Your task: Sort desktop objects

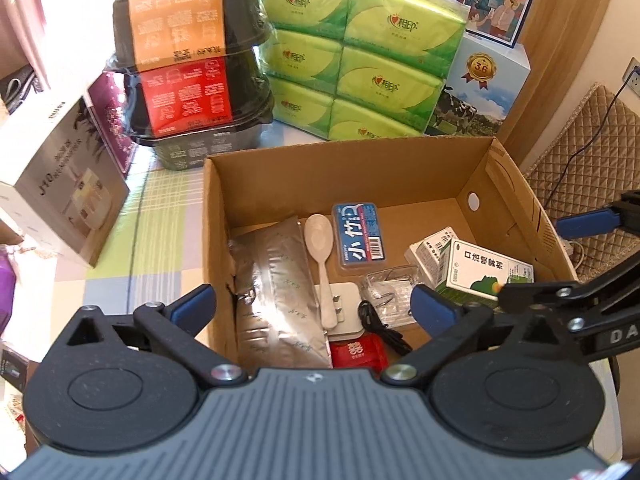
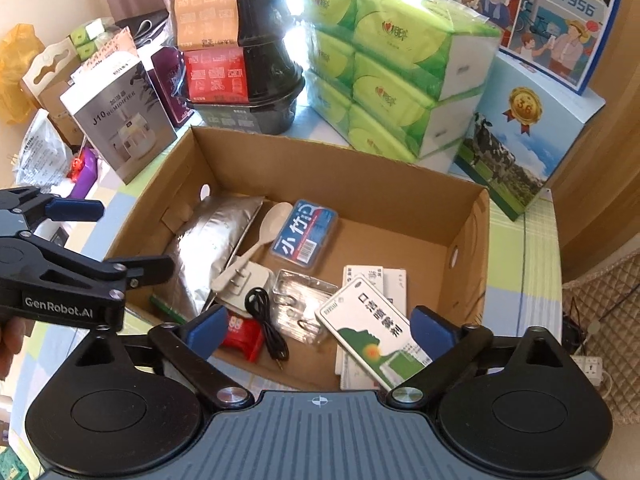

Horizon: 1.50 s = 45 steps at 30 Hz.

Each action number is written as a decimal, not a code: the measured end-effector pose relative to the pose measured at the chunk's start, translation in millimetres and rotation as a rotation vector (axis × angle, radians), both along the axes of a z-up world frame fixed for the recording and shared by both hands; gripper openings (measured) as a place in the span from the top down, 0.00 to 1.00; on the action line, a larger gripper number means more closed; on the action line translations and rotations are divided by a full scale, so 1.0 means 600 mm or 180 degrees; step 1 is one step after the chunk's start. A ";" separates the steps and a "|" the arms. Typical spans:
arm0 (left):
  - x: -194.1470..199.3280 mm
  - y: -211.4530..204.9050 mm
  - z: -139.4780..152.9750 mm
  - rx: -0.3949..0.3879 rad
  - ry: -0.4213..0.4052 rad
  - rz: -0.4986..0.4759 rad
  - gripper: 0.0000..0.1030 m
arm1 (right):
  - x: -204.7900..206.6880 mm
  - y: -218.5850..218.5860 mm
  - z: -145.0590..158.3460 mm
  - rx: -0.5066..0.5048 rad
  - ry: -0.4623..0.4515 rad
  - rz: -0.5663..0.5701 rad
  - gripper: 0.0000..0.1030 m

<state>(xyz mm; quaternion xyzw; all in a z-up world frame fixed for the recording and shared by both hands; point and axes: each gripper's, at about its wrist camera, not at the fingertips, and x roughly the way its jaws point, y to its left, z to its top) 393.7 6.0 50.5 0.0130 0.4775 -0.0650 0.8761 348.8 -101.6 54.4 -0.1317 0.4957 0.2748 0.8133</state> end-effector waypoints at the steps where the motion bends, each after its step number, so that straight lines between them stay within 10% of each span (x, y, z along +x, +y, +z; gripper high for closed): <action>1: -0.003 -0.001 0.003 0.0026 -0.0005 0.0010 0.02 | -0.003 -0.002 0.003 -0.0008 -0.0010 -0.0006 0.04; 45: -0.369 -0.045 0.122 -0.0043 -0.0456 0.0537 0.01 | -0.330 -0.150 0.099 0.0264 -0.0298 -0.0233 0.02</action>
